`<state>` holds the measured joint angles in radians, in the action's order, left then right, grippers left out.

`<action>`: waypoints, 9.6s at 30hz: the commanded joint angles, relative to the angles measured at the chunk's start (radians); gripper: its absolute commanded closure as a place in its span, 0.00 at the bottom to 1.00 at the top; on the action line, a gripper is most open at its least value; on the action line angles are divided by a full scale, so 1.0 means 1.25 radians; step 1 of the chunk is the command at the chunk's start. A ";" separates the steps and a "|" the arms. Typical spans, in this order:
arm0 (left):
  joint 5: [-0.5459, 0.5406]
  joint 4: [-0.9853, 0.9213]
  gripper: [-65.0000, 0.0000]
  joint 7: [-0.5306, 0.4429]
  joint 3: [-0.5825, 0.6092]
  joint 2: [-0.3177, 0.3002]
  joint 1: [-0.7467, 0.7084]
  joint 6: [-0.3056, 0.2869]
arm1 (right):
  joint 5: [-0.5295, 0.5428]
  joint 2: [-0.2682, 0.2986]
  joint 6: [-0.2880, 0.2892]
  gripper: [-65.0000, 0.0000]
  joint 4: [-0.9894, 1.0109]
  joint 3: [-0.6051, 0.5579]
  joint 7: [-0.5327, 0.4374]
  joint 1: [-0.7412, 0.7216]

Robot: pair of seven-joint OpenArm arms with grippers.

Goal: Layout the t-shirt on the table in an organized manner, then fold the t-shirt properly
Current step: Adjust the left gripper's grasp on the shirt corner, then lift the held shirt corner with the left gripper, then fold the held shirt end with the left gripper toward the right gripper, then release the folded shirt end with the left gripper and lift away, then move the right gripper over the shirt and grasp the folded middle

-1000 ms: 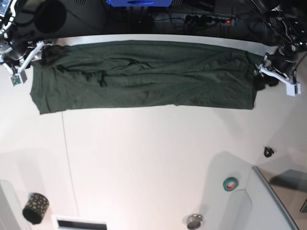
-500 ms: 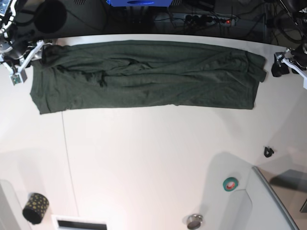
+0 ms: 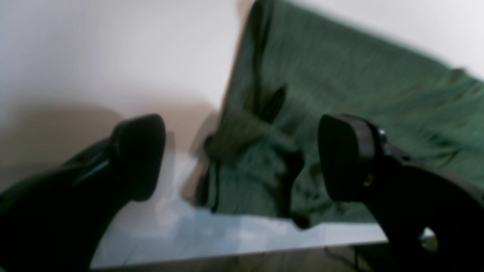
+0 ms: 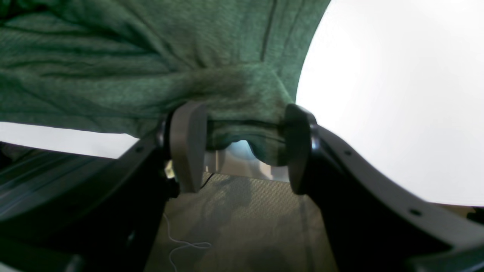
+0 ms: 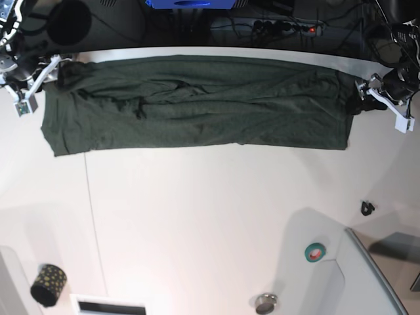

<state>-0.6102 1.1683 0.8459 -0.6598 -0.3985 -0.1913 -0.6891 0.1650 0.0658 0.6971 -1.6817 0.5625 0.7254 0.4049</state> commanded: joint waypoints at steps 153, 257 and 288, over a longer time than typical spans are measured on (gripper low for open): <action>0.420 0.339 1.00 -0.177 0.581 0.292 -0.019 0.141 | 0.006 0.013 0.001 0.53 0.051 0.005 -0.048 -0.041; 0.419 0.242 1.00 -0.116 0.726 0.289 0.117 0.310 | 0.006 0.013 0.001 0.53 0.052 0.004 -0.048 -0.051; 0.424 0.436 1.00 -0.121 -0.018 0.170 -0.222 0.209 | -0.419 0.003 0.001 0.53 -0.213 -0.840 -0.048 0.030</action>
<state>-0.0746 1.6970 0.7151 -0.6857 -0.1802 -0.4706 -0.4202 -0.3611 0.0719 0.7006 -1.9293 -0.4915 0.6765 0.4461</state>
